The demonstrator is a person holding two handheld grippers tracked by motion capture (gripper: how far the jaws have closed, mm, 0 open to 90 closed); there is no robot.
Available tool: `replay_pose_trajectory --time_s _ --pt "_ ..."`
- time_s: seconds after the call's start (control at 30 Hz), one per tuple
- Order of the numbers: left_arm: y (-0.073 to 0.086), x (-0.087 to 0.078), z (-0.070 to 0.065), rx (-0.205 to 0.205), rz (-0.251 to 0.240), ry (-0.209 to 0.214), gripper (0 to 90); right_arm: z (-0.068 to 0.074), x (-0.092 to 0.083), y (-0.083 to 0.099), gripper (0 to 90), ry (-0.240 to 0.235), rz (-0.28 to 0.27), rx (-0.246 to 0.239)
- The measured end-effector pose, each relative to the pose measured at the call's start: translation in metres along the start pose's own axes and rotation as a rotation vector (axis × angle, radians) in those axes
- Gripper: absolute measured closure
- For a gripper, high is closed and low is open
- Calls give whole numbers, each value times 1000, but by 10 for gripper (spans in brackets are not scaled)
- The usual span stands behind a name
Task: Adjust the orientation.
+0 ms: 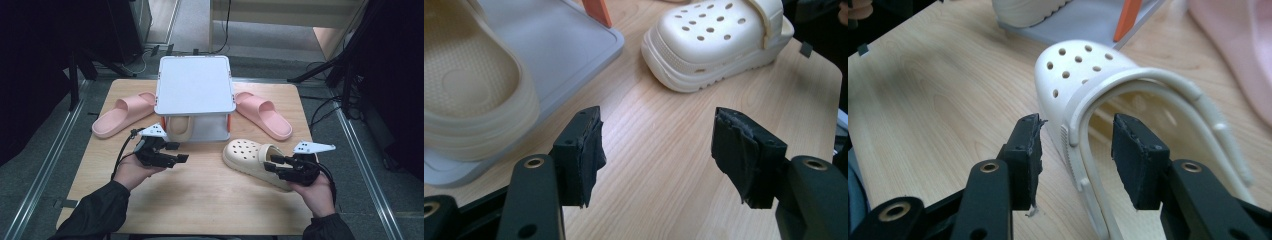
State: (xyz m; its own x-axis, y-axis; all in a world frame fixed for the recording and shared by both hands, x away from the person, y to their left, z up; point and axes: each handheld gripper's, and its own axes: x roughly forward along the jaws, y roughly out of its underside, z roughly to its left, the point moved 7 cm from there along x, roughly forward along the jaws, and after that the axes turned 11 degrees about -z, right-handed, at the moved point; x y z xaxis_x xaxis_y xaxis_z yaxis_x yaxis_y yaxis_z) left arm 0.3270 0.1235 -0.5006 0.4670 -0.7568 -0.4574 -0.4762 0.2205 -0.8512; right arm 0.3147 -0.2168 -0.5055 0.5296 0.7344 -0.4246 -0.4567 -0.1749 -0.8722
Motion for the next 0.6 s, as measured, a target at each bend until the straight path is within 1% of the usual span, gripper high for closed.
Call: replay_pose_trajectory --time_s 0.03,0.1,0.13,0.17,0.23,0.27,0.3,0.37,0.4,0.43,0.47,0.5,0.53,0.6 --pt "-1 1 0 1 -5 0 379 -1 3 1 557 -8 9 6" --pt "-2 1 0 20 -11 -2 397 -1 9 2 559 -33 11 32" --pt "-2 1 1 23 -10 -2 404 -3 16 4 567 -35 35 31" --pt "-3 2 1 21 -10 -4 404 -3 16 4 567 -35 35 31" --pt "-2 3 1 20 -6 -2 405 -5 24 7 589 -39 65 29" --pt "-1 4 2 15 6 -3 405 -7 31 8 614 -57 74 47" --pt "-1 4 2 15 6 -3 404 -7 31 8 614 -57 74 47" --pt "0 4 3 10 4 -8 405 -8 38 8 673 -71 91 61" --pt "0 3 4 7 8 -7 403 -9 43 7 758 -90 105 81" --pt "0 3 4 7 8 -7 403 -9 43 7 758 -90 105 81" --pt "0 2 4 0 1 -5 403 -8 44 7 761 -99 114 82" --pt "0 2 4 1 1 -8 403 -7 45 5 766 -80 124 64" --pt "0 1 5 1 1 -11 402 -7 45 4 768 -71 132 59" --pt "1 1 5 -7 7 -3 394 -6 44 0 769 -57 124 48"
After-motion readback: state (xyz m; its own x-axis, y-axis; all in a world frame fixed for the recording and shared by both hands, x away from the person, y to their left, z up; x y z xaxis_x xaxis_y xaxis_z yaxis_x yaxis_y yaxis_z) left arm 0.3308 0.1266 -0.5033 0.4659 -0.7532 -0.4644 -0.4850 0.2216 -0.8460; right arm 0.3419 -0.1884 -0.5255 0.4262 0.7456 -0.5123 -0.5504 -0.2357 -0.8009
